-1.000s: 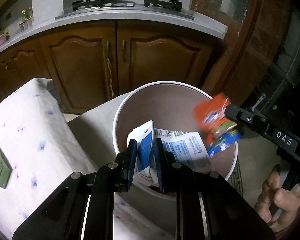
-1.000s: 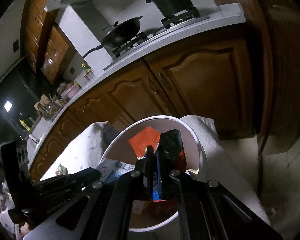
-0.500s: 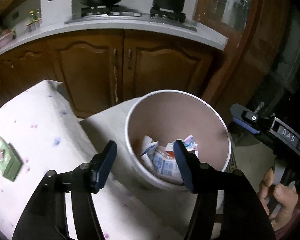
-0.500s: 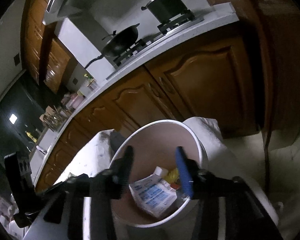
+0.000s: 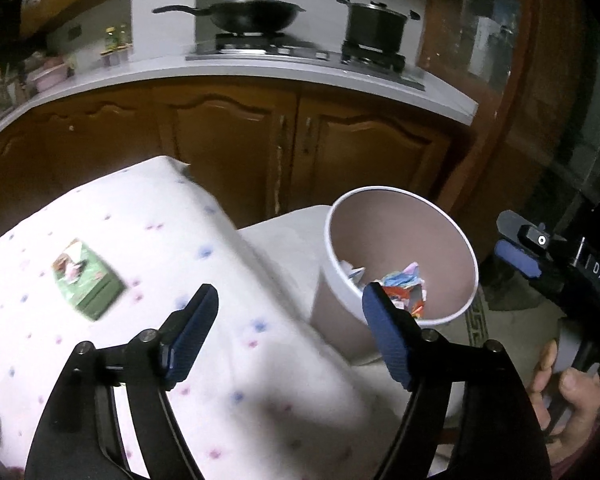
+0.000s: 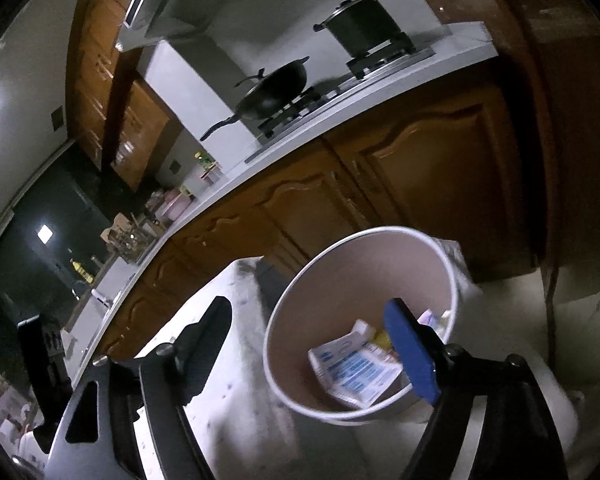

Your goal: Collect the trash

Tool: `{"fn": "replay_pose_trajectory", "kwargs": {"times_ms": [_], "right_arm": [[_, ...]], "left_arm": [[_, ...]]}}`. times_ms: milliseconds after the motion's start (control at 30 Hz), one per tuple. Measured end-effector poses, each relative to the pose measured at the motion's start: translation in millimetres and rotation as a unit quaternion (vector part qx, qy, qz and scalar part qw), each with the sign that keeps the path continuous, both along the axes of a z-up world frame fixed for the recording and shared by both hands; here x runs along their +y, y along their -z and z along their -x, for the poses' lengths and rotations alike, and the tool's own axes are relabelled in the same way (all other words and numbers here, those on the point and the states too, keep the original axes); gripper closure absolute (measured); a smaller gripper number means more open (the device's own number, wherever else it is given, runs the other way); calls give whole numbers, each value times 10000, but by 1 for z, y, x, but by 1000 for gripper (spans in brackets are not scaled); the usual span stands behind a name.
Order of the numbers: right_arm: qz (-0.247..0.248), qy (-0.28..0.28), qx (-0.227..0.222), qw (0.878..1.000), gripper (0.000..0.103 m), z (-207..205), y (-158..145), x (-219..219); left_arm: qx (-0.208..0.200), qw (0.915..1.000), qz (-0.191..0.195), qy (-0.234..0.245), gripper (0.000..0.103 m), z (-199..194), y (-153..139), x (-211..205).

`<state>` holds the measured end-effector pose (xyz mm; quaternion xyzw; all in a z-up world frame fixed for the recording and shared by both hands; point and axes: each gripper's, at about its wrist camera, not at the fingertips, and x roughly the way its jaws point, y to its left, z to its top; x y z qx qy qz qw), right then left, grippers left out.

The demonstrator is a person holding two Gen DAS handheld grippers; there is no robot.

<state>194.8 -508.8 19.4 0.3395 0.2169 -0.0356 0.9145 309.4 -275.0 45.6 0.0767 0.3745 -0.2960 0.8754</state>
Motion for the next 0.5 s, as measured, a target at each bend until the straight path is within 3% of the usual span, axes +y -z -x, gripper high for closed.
{"fn": "replay_pose_trajectory", "kwargs": {"times_ms": [500], "right_arm": [[183, -713, -6, 9973, 18, -1, -7, 98]], "left_arm": [[-25, 9981, 162, -587, 25, 31, 0, 108]]}}
